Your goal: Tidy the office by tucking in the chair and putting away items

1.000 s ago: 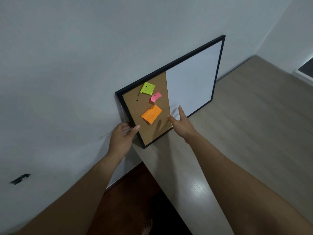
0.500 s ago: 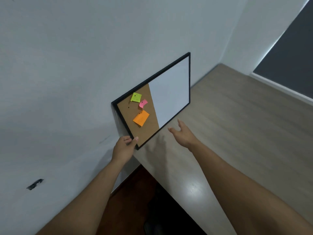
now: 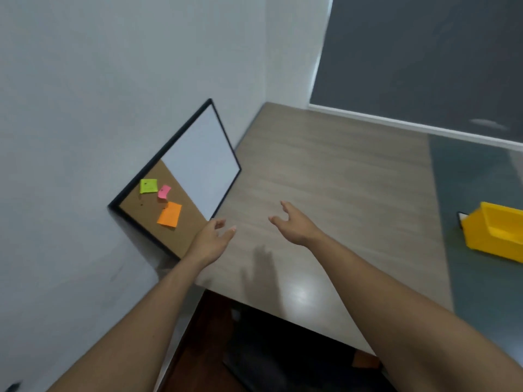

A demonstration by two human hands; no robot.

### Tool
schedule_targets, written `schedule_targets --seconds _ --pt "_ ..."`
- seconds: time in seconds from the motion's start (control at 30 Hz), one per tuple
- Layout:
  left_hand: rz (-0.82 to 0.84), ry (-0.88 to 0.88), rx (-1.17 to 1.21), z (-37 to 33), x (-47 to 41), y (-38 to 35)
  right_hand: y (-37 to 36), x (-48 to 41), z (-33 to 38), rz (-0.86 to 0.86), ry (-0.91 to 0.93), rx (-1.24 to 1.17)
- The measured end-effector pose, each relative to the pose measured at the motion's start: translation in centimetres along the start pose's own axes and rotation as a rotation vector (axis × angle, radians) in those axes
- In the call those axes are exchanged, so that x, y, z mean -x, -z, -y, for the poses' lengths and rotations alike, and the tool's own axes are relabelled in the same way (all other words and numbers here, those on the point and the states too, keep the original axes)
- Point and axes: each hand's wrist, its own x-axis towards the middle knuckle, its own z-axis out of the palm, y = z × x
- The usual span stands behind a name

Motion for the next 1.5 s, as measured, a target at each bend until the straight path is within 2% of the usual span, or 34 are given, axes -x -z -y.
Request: schedule_targets --seconds 0.33,0.7,1.0,1.27,1.5 --pt "0.231 -0.21 -0.176 -8.8 4.2 -12.8 8.8 14.5 -11.8 -0.2 -0.166 -0.051" --pt "0.482 -0.428 -0.308 -15.2 19.5 -29.9 14.1 38.6 -27.8 -0.418 -0.337 -0.176" --pt "0.706 -0.59 -0.427 -18.6 34.6 -44.8 13.1 60.1 -39.7 -0.646 -0.534 -0.321" --pt "0.956 -0.781 -0.561 -20.9 47.0 -56.9 9.4 76.3 -47.1 -0.887 -0.746 -0.509" --pt "1.214 -0.878 -0.686 -21.3 58.5 -68.4 5.4 89.6 -52.1 -1.077 -0.901 -0.682"
